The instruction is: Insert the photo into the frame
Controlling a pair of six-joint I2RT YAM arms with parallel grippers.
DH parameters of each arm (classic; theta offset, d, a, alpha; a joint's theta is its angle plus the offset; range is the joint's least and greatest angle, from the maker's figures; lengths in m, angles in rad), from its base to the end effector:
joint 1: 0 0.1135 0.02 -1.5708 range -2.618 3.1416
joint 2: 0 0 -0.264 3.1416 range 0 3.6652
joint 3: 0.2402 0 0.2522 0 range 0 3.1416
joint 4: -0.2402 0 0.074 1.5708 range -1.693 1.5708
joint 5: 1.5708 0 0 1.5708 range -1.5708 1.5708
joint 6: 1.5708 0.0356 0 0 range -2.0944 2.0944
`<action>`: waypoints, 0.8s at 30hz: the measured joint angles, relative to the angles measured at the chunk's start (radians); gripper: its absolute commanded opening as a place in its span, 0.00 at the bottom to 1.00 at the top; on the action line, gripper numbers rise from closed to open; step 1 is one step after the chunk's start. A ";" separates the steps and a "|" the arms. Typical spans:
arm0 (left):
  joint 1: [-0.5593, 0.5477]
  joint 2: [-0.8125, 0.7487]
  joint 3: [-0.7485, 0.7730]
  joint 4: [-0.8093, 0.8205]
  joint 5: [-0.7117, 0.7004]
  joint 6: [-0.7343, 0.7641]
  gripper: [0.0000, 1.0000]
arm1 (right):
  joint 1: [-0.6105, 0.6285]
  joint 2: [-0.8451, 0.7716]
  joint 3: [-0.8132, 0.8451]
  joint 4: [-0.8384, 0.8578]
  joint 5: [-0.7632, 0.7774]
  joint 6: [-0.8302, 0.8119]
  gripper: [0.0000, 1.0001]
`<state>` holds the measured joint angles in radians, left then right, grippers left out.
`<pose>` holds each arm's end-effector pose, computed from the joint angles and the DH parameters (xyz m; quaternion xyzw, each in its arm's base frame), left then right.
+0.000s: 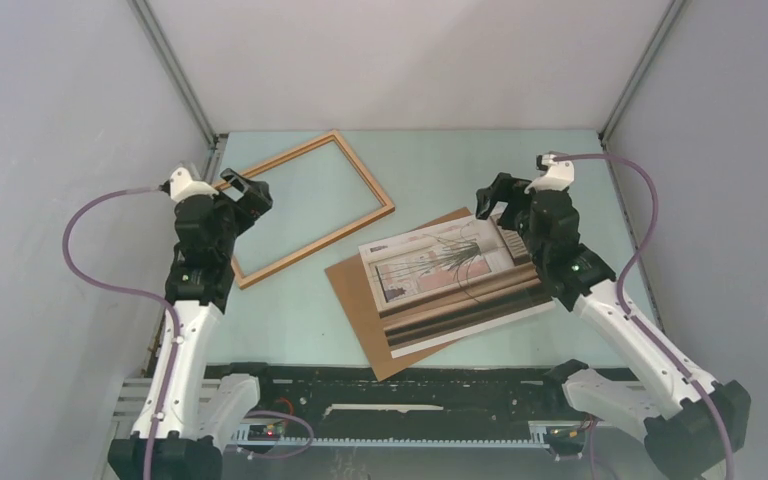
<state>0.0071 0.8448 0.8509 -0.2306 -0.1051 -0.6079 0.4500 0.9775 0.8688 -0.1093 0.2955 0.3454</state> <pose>0.1960 0.0051 0.3481 -0.2675 0.7342 -0.1450 0.6069 0.2097 0.0898 0.3421 0.0517 0.7751 0.1340 0.6153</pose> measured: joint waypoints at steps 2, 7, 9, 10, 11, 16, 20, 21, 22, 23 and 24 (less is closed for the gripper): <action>0.018 0.015 0.013 -0.004 -0.008 0.006 1.00 | -0.006 0.030 0.001 0.017 0.009 0.005 1.00; 0.059 0.040 0.037 -0.003 -0.015 0.003 1.00 | -0.016 0.072 0.008 0.050 0.022 0.020 0.99; 0.085 0.056 0.041 0.005 0.005 -0.006 1.00 | -0.021 0.082 0.011 0.062 0.027 0.024 1.00; 0.097 0.065 0.042 0.013 0.018 -0.013 1.00 | -0.024 0.087 0.012 0.070 0.029 0.027 0.99; 0.116 0.080 0.042 0.026 0.048 -0.022 1.00 | -0.028 0.093 0.016 0.074 0.032 0.031 1.00; 0.147 0.179 0.046 0.093 0.204 -0.059 1.00 | -0.058 0.132 0.035 0.093 0.032 0.060 1.00; 0.131 0.319 0.089 0.095 0.328 -0.084 1.00 | -0.109 0.188 0.052 0.098 -0.011 0.092 1.00; 0.119 0.354 0.097 0.097 0.351 -0.094 1.00 | -0.122 0.207 0.058 0.098 -0.027 0.101 1.00; 0.104 0.383 0.100 0.098 0.370 -0.102 1.00 | -0.137 0.227 0.065 0.098 -0.050 0.109 1.00; 0.079 0.414 0.100 0.099 0.387 -0.109 1.00 | -0.150 0.247 0.072 0.098 -0.074 0.117 1.00; 0.049 0.443 0.100 0.098 0.403 -0.117 1.00 | -0.162 0.265 0.076 0.099 -0.096 0.126 1.00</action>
<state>0.0559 1.2877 0.9512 -0.1326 0.2977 -0.7250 0.2882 1.2423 0.9443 -0.0105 0.1997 0.4709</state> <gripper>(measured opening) 0.996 0.993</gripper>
